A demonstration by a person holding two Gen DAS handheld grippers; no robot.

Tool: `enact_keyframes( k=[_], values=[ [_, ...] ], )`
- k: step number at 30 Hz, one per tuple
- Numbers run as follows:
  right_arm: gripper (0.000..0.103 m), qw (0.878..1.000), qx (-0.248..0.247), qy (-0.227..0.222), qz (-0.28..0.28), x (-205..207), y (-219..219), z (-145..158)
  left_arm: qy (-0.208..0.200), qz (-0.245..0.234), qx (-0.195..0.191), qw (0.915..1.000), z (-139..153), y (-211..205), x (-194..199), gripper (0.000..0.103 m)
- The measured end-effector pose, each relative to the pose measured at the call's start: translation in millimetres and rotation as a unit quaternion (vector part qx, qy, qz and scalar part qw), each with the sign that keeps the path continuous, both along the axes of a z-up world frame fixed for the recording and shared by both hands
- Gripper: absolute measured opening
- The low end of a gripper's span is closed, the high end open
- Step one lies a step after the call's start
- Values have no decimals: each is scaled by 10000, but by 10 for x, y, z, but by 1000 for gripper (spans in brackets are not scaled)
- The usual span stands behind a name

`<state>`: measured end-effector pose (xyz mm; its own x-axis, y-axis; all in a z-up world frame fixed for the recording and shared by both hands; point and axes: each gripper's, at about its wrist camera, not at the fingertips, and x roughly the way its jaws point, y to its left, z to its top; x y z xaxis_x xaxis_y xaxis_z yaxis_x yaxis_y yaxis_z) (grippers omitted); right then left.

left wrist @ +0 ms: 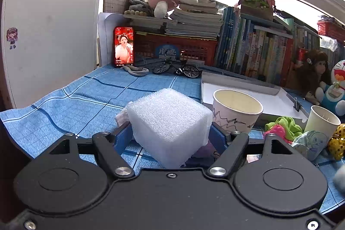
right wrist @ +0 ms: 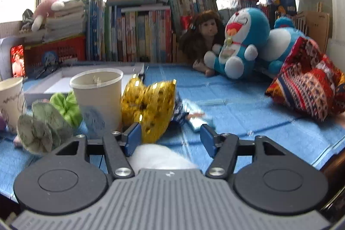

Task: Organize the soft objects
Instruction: 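Grasp the white foam block with the left tool while the right tool grasps the white pompom, then carry the foam block and pompom into the white tray and release both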

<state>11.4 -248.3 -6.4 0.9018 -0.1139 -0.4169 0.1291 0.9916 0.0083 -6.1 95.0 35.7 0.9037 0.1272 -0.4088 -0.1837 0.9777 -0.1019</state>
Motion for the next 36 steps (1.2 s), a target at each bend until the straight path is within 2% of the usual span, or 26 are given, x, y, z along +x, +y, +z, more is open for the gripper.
enact_keyframes(
  k=[1,3,6,12,17,21,27,28,30,31,36],
  values=[
    [66,10000,1,31,-16,-16,4,-38,7,-4,7,10000,-1,2,-7,74],
    [75,10000,44,1,-59,-46,-9,-79,4,-20,10,10000,-4,6,-22,74],
    [84,9998,119,-6,-143,-50,-41,-89,8,-10,15,10000,-8,11,-30,74],
    [92,9992,368,5,-166,-51,-112,-124,36,-8,1,10000,-18,14,-38,74],
    [100,9983,543,62,204,-104,-88,-193,76,5,21,10000,-41,2,-28,74],
    [102,9983,257,121,516,-163,61,-257,98,16,22,9999,-47,-1,-10,74],
    [101,9983,-93,99,571,-279,218,-293,90,15,6,10000,-47,-3,-3,74],
    [100,9984,-105,87,552,-298,222,-292,89,12,6,10000,-46,-3,-4,74],
    [83,9988,-131,94,468,-321,212,-282,81,6,-5,10000,-40,-2,1,74],
    [78,9991,-186,95,380,-325,207,-272,77,1,-14,10000,-35,-1,3,74],
    [77,9995,1,86,299,-300,148,-139,17,-76,-45,10000,32,10,10,74]
  ],
)
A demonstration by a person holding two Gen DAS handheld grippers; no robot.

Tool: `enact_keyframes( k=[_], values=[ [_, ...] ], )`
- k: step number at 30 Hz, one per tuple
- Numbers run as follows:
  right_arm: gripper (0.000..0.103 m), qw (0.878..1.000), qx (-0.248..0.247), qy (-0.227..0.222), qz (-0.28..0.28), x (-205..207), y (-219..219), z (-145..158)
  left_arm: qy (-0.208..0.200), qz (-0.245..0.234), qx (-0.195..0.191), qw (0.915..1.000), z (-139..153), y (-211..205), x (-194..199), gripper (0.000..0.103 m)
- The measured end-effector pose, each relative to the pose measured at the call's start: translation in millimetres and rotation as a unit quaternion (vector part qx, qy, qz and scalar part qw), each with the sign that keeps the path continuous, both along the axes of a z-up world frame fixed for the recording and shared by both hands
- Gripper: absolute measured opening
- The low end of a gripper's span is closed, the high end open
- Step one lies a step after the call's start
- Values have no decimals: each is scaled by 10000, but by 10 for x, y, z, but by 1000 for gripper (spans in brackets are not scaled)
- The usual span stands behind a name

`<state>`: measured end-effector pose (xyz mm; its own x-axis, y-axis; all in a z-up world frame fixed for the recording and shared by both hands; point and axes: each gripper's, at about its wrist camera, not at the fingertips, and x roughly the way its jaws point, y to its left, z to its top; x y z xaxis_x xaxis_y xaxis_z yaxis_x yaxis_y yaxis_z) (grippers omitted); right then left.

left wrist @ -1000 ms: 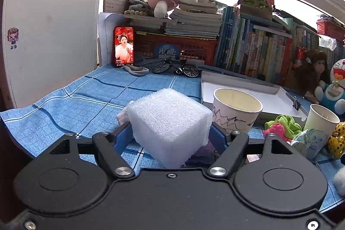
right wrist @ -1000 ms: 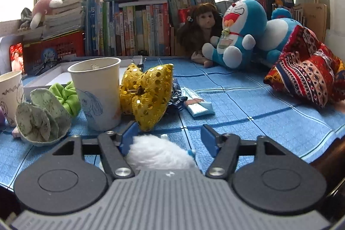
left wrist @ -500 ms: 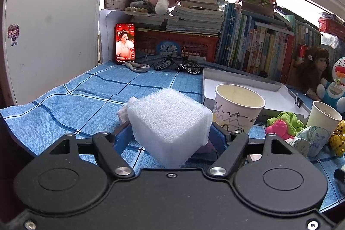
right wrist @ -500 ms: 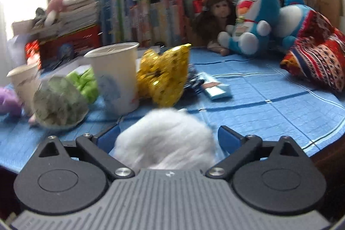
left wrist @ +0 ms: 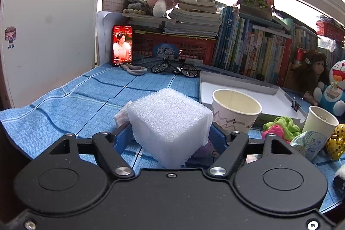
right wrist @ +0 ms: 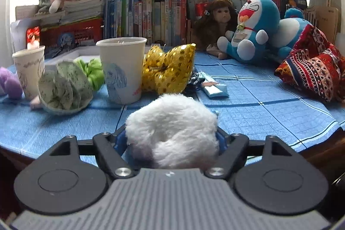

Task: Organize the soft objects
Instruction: 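Carry the foam block and pompom into the white tray and release both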

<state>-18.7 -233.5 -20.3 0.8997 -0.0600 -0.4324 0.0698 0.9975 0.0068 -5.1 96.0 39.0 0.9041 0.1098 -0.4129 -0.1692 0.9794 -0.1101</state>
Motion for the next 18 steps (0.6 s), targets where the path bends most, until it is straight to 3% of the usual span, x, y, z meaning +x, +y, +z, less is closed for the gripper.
enact_keyframes(
  k=[10,18],
  values=[
    [77,9979,470,-447,0,177,-249,565,-370,-308,-47,9988,365,-3,112,74],
    [78,9954,660,-581,391,604,-340,1034,-432,-816,-232,9955,755,93,525,74]
  ],
)
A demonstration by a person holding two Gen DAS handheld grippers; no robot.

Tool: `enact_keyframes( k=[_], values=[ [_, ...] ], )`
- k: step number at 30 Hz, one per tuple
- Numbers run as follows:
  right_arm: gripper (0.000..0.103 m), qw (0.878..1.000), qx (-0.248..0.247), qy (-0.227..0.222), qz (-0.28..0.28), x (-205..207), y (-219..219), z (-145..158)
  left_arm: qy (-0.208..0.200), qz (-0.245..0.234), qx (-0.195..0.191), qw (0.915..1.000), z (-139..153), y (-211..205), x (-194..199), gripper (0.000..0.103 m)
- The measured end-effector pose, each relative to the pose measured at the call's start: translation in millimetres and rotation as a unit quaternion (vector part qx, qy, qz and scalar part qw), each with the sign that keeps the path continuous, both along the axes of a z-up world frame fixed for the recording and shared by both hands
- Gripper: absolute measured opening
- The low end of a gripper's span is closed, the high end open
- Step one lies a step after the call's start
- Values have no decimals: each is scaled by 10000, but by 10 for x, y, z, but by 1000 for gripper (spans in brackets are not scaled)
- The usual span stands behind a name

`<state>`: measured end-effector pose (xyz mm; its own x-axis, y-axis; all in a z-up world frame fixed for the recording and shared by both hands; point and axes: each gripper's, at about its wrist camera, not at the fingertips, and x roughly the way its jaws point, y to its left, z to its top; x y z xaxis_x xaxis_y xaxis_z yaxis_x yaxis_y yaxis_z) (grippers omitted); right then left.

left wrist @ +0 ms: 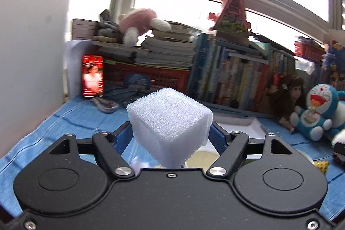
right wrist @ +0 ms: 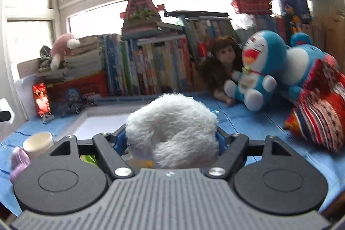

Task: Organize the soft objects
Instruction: 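Carry the foam block and pompom into the white tray and release both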

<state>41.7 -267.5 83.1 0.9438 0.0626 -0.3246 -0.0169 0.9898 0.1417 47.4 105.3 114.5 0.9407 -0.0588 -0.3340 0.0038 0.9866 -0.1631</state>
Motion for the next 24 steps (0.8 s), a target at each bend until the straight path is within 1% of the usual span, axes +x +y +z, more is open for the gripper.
enact_keyframes(
  k=[3,4,6,9,13,16,18,20,24],
  values=[
    [78,9997,-58,76,230,236,33,132,217,-337,-186,9990,119,0,231,74],
    [78,9995,-108,113,282,332,54,173,261,-414,-195,9986,161,-25,323,74],
    [78,9989,-139,229,391,513,100,237,306,-491,-103,9983,221,-97,475,74],
    [78,9965,-6,570,612,850,140,311,541,-762,56,9956,283,-269,782,74],
    [78,9886,67,1183,932,1296,255,316,1243,-1184,118,9851,253,-521,1280,74],
    [78,9798,85,1689,1066,1645,352,268,1786,-1385,66,9741,165,-676,1674,74],
    [78,9742,92,1943,1146,1810,414,213,2096,-1494,8,9663,88,-739,1894,74],
    [78,9683,53,2187,1210,1961,477,152,2329,-1548,-14,9601,2,-806,2082,74],
    [78,9578,-67,2615,1194,2212,581,-14,2656,-1560,79,9513,-175,-905,2349,74]
  ],
)
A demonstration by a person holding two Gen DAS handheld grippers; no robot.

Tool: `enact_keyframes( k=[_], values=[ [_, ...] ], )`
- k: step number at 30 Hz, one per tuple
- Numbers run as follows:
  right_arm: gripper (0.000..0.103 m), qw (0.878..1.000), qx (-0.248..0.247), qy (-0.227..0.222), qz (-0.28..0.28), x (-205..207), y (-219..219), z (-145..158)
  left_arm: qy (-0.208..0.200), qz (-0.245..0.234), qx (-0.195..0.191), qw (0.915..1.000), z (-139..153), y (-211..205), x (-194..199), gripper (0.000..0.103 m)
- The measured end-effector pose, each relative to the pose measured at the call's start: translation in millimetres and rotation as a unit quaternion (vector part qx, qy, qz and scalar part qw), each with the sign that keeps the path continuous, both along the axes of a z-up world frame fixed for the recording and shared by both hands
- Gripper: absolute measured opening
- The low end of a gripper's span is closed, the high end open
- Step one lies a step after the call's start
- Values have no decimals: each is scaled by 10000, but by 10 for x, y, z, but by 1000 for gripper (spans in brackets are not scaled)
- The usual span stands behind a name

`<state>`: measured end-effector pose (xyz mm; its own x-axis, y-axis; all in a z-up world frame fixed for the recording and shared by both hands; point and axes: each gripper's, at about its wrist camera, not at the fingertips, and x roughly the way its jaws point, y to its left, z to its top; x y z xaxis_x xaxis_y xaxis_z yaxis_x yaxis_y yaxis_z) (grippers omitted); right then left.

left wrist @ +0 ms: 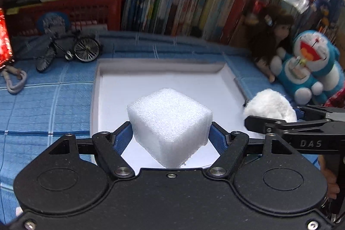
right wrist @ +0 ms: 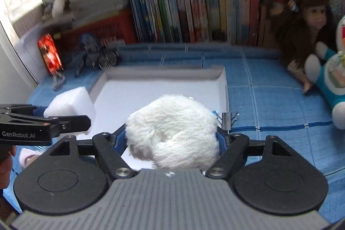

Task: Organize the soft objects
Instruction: 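Carry the foam block and pompom into the white tray and release both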

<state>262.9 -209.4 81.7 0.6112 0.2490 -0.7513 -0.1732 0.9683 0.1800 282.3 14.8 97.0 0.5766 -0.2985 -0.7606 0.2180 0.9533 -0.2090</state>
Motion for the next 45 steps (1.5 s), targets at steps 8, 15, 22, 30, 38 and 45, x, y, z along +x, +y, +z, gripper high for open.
enact_keyframes(
  k=[8,15,22,30,38,45],
  values=[
    [79,9980,-234,587,-30,298,92,-243,435,4,190,9989,-310,-95,344,74],
    [79,9965,-344,760,22,398,126,-321,699,34,309,9971,-446,-115,488,74],
    [80,9950,-439,896,47,455,149,-401,817,45,374,9959,-533,-130,561,74],
    [81,9937,-484,1003,83,506,173,-477,868,38,415,9953,-563,-117,597,75],
    [86,9935,-484,1031,59,527,178,-502,958,91,437,9944,-573,-100,626,75],
    [91,9950,-535,841,1,481,172,-432,801,151,444,9957,-483,-60,561,79]
  ],
)
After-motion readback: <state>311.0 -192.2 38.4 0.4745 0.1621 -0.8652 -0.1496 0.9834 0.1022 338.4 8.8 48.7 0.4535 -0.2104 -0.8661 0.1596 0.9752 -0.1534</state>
